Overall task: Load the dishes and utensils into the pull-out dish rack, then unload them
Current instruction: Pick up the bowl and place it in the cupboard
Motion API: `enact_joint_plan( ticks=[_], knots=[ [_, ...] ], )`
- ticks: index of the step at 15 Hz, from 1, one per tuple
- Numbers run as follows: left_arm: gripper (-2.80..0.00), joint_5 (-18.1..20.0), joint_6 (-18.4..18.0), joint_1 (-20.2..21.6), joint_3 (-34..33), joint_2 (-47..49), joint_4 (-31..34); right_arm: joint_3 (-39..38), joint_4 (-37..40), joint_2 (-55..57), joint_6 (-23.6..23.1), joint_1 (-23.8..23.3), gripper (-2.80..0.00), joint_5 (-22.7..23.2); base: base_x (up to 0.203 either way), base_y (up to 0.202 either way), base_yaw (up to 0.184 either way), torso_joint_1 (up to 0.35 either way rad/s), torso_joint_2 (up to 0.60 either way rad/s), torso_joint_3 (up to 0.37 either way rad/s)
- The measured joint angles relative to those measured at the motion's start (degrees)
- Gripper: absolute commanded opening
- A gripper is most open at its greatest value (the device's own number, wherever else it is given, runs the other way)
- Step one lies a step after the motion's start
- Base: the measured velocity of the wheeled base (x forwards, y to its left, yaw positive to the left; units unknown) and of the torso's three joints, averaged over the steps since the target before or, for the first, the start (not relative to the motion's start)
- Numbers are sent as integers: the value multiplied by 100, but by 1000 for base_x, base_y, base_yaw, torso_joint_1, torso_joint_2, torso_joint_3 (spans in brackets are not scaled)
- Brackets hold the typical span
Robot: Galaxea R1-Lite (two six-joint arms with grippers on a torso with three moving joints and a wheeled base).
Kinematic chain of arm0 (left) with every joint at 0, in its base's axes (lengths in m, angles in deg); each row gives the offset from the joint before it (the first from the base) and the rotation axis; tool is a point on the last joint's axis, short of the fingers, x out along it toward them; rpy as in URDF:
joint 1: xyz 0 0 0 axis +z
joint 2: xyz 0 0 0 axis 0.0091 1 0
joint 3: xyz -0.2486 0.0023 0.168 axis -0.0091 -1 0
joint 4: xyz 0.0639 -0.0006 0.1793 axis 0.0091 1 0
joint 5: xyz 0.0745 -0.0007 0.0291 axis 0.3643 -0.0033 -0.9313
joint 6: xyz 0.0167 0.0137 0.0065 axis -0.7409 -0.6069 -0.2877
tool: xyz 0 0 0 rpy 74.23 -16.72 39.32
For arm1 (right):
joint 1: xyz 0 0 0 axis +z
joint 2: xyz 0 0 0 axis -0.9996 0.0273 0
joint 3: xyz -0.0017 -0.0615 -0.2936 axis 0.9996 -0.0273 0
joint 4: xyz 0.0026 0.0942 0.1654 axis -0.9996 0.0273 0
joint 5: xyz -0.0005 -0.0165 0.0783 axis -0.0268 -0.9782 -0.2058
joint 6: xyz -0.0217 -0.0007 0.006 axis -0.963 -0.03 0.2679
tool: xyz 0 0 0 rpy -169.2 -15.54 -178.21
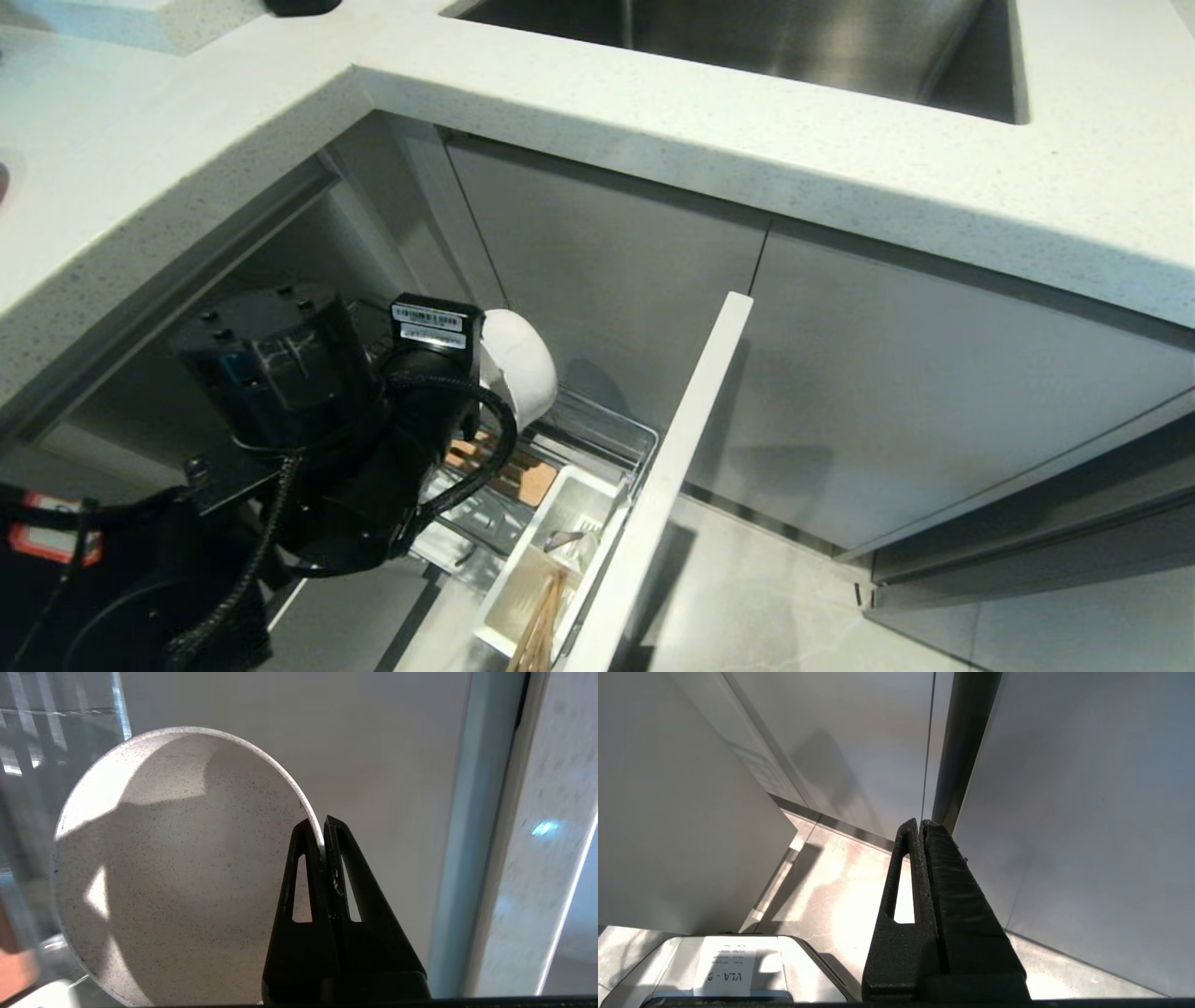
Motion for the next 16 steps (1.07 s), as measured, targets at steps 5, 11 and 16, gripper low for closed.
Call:
enact_joint_plan(
  ticks=[5, 11, 16],
  knots=[
    [-280, 16, 603, 284, -20, 324, -399, 0, 0, 0, 0, 0, -280, 0, 0, 0, 0, 0, 0, 0],
    [-280, 44, 1099, 473, -120, 534, -451, 0, 0, 0, 0, 0, -280, 0, 0, 0, 0, 0, 0, 0],
    [-280, 44, 1440, 517, -176, 633, -452, 0, 0, 0, 0, 4, -280, 0, 0, 0, 0, 0, 0, 0]
  ],
)
